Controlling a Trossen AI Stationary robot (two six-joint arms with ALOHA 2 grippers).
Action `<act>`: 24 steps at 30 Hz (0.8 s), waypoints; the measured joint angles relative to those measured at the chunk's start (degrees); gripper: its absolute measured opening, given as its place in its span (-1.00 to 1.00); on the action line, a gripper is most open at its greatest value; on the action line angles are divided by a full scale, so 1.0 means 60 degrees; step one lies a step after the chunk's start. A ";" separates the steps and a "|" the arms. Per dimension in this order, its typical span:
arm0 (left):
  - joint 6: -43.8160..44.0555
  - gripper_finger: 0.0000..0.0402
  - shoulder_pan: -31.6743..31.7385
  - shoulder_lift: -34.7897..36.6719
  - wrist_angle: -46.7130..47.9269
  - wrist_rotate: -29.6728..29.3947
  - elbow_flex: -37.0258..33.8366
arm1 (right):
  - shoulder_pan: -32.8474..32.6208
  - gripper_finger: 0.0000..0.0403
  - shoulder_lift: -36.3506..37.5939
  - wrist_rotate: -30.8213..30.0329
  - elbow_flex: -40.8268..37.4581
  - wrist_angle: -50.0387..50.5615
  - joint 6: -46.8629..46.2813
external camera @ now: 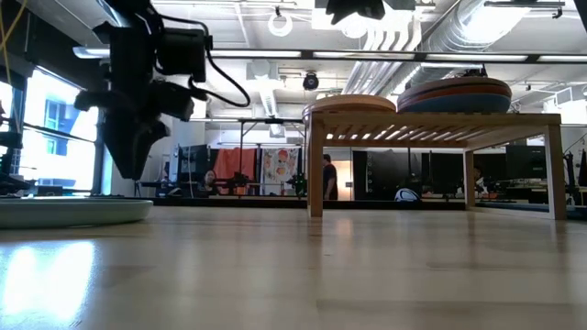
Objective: Place and stack plates onto a shelf
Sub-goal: Stack the light blue plate on the white plate on the shelf
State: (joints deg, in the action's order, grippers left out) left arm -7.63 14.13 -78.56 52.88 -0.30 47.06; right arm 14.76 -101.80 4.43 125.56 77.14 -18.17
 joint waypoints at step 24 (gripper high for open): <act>-0.2100 -0.40 0.0015 -0.0132 -0.1348 -0.0797 -0.1322 | -0.0080 -0.65 0.0000 -0.0029 0.0000 -0.0002 -0.0186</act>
State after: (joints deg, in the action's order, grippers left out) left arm -20.23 14.22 -79.36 44.80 -5.08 39.13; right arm 14.28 -101.80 4.25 125.56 77.12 -19.29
